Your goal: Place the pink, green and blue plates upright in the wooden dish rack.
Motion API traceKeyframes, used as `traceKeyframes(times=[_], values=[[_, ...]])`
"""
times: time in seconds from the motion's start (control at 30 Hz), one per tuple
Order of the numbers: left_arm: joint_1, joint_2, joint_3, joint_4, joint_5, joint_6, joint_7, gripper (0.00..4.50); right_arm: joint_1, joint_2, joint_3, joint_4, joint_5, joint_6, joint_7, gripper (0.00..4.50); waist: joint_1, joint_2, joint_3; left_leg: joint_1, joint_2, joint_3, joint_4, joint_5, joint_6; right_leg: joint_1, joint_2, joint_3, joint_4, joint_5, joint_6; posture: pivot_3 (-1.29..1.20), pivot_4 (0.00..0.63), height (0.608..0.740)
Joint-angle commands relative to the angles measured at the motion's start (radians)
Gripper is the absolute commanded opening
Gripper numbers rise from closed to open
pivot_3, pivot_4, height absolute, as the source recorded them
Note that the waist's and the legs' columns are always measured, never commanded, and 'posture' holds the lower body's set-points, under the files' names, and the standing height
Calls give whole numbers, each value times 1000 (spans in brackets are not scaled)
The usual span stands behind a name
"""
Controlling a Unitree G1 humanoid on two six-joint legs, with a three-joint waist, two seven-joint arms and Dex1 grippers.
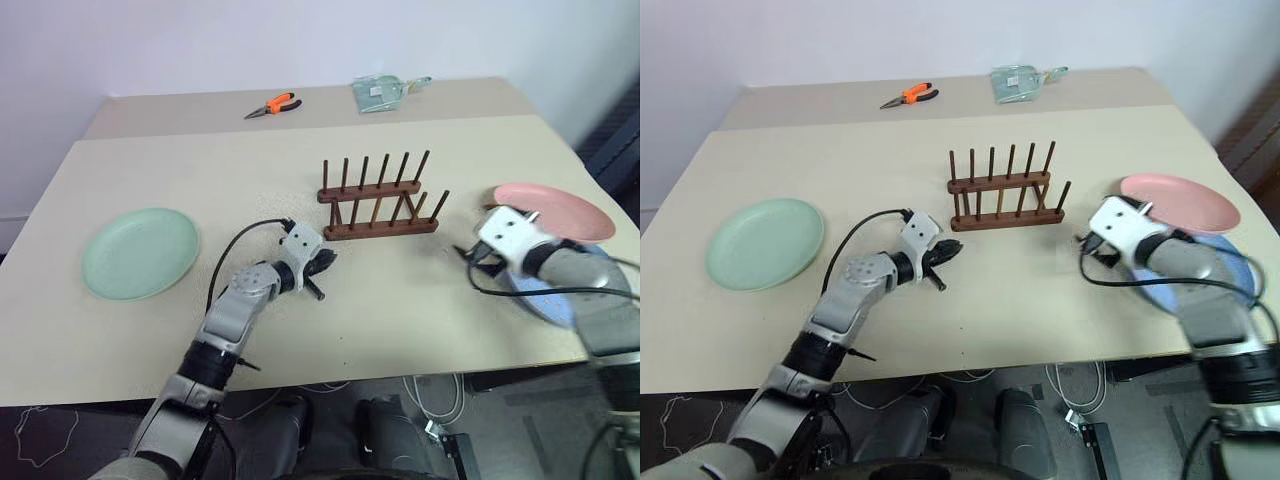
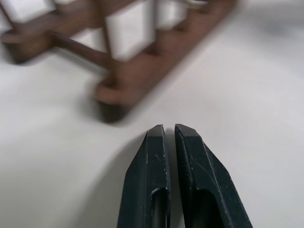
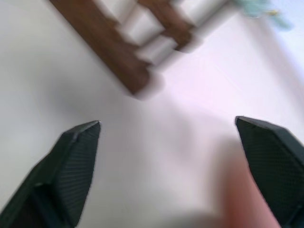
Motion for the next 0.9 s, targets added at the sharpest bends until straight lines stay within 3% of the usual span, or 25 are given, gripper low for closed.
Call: traceKeyframes(times=[0.03,0.23,0.33,0.57,0.77,0.9], values=[[14,9,5,-123,-85,25,-86,295,-8,-68,-15,33,-81,-21,-15,4364,1,-1,0,0,0,0,0,0,0,0,0,0,0,0,0,0,150,727],[13,16,13,-248,-173,83,-139,295,-33,-125,55,206,-206,-68,-41,4364,1,0,0,-1,0,0,1,0,1,1,-1,0,-1,-1,-2,0,150,727],[6,11,22,-263,-189,96,-126,295,-58,-130,90,287,-258,-97,-76,3611,-3,0,0,-1,0,1,1,0,2,0,-1,0,-1,-1,-2,0,150,727],[24,30,17,-275,-186,92,-114,295,-92,-119,109,323,-296,-130,-99,91,0,0,0,-1,0,1,1,0,2,0,0,1,-1,-1,-2,0,150,727],[41,45,49,-292,-208,100,-106,295,-146,-127,46,213,-287,-185,-145,33,-1,1,1,-1,0,1,1,0,1,0,0,1,-1,-1,-2,0,150,727],[49,55,91,-291,-231,98,-100,295,-236,79,-75,-28,87,-91,-47,33,-26,1,2,-1,1,1,0,0,1,-1,0,1,0,0,0,0,150,727]])
